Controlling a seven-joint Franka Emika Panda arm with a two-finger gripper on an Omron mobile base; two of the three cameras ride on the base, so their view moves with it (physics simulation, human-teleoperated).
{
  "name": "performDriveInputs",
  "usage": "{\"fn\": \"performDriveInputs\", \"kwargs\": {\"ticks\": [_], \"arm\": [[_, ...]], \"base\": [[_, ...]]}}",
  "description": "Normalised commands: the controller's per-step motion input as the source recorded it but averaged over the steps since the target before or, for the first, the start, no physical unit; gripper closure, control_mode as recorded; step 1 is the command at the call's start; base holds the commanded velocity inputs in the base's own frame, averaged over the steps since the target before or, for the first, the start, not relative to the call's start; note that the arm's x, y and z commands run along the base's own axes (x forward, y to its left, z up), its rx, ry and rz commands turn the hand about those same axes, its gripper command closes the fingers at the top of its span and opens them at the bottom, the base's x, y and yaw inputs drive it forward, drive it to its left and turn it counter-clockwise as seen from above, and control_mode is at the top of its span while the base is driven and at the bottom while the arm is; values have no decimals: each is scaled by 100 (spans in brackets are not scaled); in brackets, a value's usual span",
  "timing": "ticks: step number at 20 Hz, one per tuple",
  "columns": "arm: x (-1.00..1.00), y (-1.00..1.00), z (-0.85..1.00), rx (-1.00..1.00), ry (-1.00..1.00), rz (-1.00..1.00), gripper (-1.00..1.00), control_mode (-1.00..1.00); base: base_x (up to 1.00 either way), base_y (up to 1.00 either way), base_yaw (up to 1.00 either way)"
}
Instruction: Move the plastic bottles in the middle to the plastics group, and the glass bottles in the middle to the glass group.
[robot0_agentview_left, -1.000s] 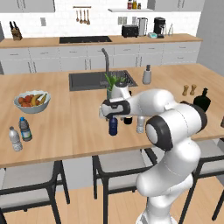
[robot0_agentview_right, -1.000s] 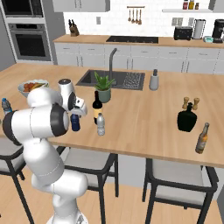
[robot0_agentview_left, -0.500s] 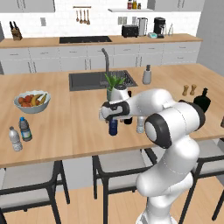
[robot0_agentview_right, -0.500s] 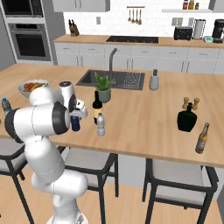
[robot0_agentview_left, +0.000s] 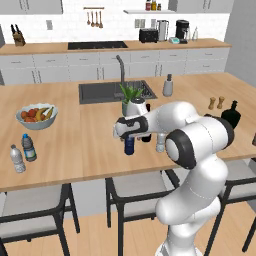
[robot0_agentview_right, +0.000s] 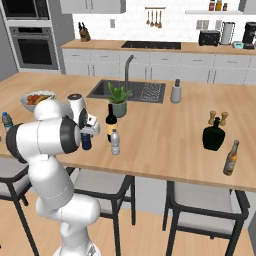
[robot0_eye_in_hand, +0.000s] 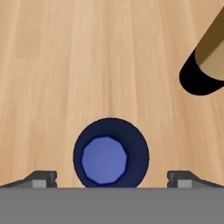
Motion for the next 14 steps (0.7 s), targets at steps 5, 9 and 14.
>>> {"fn": "performDriveInputs", "kwargs": {"ticks": [5, 9, 14], "arm": [[8, 3, -2, 0, 0, 0, -100, -100], [12, 8, -6, 0, 0, 0, -100, -100], [0, 2, -2, 0, 0, 0, 100, -100]], "base": [[0, 0, 0], [0, 0, 0], [0, 0, 0]]}}
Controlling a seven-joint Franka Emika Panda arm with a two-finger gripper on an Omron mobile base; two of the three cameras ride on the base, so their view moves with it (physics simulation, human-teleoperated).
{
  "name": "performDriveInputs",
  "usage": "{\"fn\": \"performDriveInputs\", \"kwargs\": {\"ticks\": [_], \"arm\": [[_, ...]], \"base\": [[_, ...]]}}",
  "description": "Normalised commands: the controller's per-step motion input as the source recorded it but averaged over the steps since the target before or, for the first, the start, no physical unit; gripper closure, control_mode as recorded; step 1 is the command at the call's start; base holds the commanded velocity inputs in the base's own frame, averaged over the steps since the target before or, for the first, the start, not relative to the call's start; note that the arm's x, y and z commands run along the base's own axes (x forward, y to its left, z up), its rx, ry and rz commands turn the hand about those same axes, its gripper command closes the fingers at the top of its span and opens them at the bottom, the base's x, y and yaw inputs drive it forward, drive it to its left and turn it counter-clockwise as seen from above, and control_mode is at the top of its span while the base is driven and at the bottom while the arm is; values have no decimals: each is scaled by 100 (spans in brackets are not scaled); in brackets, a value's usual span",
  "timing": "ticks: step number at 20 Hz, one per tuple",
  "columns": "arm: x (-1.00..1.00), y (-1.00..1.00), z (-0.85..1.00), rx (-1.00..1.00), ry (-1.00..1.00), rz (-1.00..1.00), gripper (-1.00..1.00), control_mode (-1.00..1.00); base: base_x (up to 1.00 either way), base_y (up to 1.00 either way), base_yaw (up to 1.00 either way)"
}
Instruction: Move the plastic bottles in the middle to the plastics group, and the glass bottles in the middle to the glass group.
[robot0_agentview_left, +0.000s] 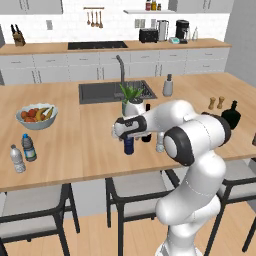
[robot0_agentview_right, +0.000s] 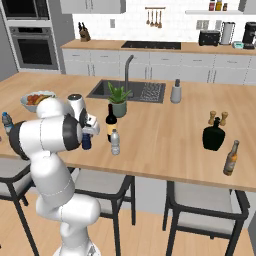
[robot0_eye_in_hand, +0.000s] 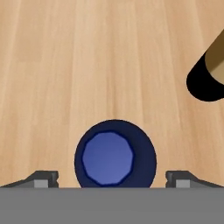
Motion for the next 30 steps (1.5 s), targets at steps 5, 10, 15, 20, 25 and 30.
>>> {"fn": "performDriveInputs", "kwargs": {"ticks": [5, 10, 15, 20, 25, 30], "arm": [[0, 0, 0, 0, 0, 0, 100, -100], [-40, 9, 20, 2, -3, 4, 100, -100], [-71, 74, 54, 1, 0, 26, 100, -100], [-40, 100, 36, 0, 3, 37, 100, -100], [-15, 100, 11, 0, 5, 38, 100, -100], [-2, 100, 3, 0, -1, 33, 100, -100]], "base": [[0, 0, 0], [0, 0, 0], [0, 0, 0], [0, 0, 0], [0, 0, 0], [0, 0, 0]]}}
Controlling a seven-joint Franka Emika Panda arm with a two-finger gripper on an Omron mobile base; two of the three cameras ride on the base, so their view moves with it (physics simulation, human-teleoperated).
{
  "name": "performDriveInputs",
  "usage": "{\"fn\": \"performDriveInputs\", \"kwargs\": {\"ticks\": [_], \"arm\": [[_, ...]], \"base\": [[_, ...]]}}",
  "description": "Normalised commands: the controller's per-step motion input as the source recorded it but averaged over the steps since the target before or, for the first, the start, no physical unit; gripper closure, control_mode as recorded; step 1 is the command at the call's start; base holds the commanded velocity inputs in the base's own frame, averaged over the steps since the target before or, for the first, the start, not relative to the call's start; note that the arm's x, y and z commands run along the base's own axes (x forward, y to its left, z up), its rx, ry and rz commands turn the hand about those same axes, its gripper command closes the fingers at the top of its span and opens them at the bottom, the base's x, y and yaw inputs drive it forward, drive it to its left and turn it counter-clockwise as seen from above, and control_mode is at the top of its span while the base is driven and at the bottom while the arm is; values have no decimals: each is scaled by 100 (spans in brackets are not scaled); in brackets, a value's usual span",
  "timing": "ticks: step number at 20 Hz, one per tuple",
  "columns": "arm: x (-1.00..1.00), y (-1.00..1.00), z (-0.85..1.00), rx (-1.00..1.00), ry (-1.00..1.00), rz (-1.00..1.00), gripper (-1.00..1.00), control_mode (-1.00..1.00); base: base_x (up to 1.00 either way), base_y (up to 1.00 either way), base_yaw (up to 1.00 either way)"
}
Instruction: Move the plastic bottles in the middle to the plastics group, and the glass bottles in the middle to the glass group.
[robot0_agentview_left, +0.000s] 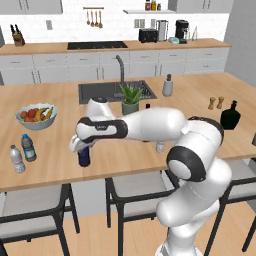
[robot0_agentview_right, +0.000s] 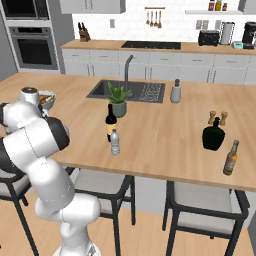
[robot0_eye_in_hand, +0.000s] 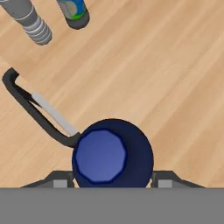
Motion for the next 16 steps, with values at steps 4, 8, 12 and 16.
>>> {"fn": "performDriveInputs", "kwargs": {"ticks": [4, 8, 12, 16], "arm": [[-20, 53, 0, 0, -13, 18, 100, -100], [-3, 38, 0, 0, -14, 7, 100, -100], [4, 45, 0, 0, -10, 1, 100, -100], [32, 54, 0, 0, -1, -1, 100, -100]], "base": [[0, 0, 0], [0, 0, 0], [0, 0, 0], [0, 0, 0]]}}
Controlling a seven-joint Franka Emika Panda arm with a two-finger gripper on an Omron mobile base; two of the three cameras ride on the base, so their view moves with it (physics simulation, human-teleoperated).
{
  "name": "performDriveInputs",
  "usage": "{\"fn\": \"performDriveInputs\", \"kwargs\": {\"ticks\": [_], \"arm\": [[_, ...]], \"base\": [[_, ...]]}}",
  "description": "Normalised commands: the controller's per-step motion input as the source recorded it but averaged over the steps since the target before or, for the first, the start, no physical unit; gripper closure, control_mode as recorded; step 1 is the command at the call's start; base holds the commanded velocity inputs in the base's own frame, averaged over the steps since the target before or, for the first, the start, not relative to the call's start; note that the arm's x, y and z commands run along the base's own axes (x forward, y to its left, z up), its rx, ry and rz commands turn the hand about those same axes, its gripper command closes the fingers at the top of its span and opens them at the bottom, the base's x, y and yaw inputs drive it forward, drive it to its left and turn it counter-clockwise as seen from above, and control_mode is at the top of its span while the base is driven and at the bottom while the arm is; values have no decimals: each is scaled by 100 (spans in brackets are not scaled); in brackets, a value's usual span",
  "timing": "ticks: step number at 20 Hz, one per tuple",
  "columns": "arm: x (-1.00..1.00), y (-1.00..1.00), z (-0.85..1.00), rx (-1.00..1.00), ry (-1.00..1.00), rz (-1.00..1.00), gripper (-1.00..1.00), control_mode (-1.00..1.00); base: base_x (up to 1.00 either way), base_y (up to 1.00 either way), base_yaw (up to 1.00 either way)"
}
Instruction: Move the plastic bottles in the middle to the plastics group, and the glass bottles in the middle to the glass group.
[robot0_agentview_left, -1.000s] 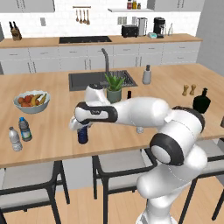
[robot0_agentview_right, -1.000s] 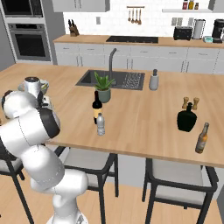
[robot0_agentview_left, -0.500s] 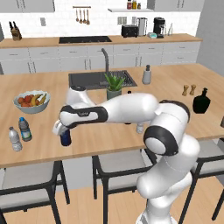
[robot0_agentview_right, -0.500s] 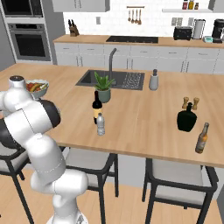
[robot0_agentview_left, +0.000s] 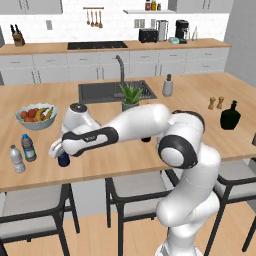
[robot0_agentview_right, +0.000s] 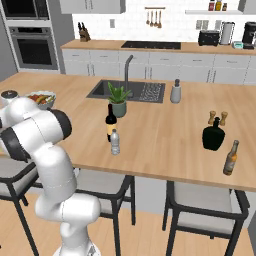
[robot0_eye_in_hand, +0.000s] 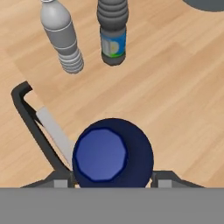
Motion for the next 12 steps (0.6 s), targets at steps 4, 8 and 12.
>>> {"fn": "performDriveInputs", "kwargs": {"ticks": [4, 8, 12], "arm": [[25, 26, 0, 0, 0, -2, 100, -100], [18, 6, 0, 0, 0, 0, 100, -100], [15, 1, 0, 0, 1, 0, 100, -100]], "base": [[0, 0, 0], [0, 0, 0], [0, 0, 0]]}}
